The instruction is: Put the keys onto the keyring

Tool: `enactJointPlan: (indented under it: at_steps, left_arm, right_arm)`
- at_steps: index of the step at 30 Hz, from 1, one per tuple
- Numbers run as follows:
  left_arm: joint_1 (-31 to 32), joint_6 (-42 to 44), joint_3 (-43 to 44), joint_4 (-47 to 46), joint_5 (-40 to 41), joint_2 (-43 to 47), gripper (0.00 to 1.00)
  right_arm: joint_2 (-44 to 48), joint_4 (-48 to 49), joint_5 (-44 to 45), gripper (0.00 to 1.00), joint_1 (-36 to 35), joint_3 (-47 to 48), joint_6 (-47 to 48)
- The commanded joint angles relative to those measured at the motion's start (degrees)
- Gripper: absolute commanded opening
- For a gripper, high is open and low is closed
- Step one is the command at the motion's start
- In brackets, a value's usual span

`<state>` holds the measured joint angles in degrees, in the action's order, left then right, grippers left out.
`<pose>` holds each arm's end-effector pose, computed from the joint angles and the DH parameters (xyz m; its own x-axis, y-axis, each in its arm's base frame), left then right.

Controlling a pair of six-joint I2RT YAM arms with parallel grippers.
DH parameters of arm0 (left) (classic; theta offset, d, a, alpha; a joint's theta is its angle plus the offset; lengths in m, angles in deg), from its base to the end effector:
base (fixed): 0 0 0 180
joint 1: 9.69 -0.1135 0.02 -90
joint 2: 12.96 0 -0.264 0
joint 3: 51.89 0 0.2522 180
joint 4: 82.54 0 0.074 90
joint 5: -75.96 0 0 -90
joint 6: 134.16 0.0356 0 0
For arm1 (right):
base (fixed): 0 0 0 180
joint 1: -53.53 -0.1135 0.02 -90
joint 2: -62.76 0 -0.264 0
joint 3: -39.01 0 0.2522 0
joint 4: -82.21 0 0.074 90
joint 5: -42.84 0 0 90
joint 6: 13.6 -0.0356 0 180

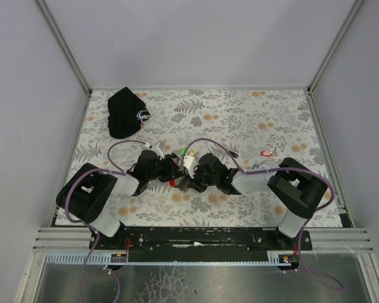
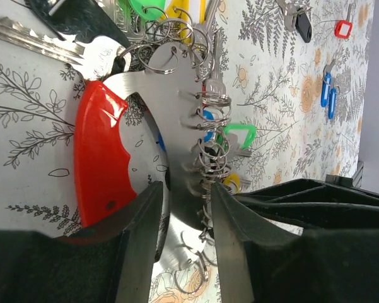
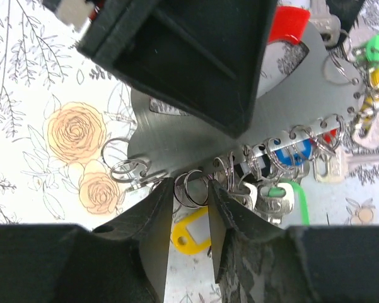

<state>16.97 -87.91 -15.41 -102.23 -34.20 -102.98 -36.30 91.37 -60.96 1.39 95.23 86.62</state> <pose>0.2261 -0.1273 0.1148 -0.8277 -0.3108 -0.4672 0.1448 0.6861 -0.7130 0.2000 0.2712 0.1425 -0.1773 -0.5088 -0.8424 -0.9348 0.3547 -0.0175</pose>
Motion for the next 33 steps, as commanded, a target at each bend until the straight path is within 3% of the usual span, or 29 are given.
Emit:
enactJointPlan:
  at_steps: [1,14,22,24,28,33]
  left_arm:
    - [0.48,3.04,-0.56,8.19,1.62,-0.95,0.37]
    - [0.51,8.03,0.98,14.8,5.58,0.82,0.38]
    - [0.53,9.3,1.48,16.65,5.81,4.14,0.41]
    - [0.52,9.17,1.31,16.25,5.41,4.48,0.41]
    - [0.52,9.37,1.48,16.36,5.16,4.2,0.42]
    - [0.51,9.38,1.67,16.01,4.93,3.74,0.42]
  right_arm:
    - [3.48,-3.22,5.71,0.34,-0.3,-2.06,-1.77]
    - [6.29,-5.74,-0.04,0.13,1.75,2.17,-10.07]
    - [6.5,-9.41,-1.39,0.1,2.37,5.04,-12.82]
    - [5.94,-10.0,0.04,0.11,2.4,4.97,-12.34]
    - [5.29,-11.6,-0.48,0.25,2.32,5.1,-9.34]
    - [5.32,-12.43,-0.7,0.33,1.22,6.02,-6.17]
